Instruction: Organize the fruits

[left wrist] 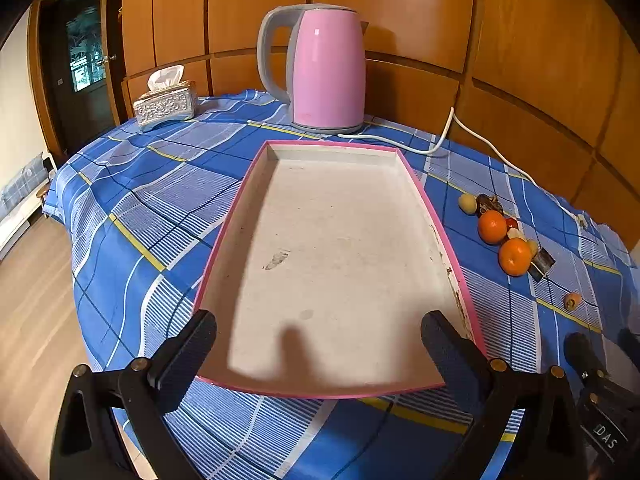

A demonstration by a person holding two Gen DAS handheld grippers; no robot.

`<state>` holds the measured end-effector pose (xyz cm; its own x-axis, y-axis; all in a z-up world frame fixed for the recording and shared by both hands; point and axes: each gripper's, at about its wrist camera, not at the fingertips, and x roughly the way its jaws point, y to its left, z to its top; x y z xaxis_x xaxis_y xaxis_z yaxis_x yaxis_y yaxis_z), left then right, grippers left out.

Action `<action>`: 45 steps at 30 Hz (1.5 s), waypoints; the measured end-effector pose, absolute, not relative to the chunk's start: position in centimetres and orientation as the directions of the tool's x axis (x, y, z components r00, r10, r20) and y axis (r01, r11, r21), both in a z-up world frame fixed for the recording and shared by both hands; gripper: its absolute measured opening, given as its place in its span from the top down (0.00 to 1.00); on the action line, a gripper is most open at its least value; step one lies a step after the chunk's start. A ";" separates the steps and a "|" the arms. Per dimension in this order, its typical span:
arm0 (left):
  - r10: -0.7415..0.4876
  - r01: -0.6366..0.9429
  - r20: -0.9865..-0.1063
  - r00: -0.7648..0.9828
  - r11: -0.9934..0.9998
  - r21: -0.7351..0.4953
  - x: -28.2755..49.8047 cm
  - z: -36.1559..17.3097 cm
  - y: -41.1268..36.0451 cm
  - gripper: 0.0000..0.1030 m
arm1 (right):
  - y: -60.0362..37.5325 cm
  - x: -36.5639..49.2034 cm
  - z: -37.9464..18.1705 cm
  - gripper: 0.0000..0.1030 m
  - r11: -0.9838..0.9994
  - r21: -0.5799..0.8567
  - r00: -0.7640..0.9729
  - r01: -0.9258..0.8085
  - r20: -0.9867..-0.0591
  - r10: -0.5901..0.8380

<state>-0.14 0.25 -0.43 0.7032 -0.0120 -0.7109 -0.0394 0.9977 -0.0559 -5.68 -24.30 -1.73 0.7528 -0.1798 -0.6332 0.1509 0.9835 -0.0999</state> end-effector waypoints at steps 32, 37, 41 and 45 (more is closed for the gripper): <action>-0.524 0.659 -0.723 0.451 0.741 -0.127 0.4 0.7 -14.1 0.00 | -44.9 -1.2 1.0 0.00 0.897 0.130 0.574 0.422 -0.804 -0.153; -0.524 0.700 -0.740 0.422 0.707 -0.101 1.1 0.0 -17.4 0.00 | -45.2 -1.1 0.7 0.00 0.889 0.177 0.570 0.422 -0.815 -0.108; -0.511 0.714 -0.766 0.390 0.693 -0.099 1.3 -0.8 -19.2 0.00 | -46.3 -0.9 -0.3 0.00 0.855 0.194 0.527 0.481 -0.843 -0.105; -0.526 0.715 -0.770 0.360 0.686 -0.135 1.6 -1.7 -20.5 0.02 | -48.5 -1.7 -1.0 0.00 0.781 0.214 0.487 0.587 -0.864 -0.129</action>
<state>1.58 -20.48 -1.72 0.3601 -0.5263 -0.7703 0.7150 0.6861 -0.1345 -1.68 -48.46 -1.02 0.4868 -0.1292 -0.8639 0.5869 0.7809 0.2139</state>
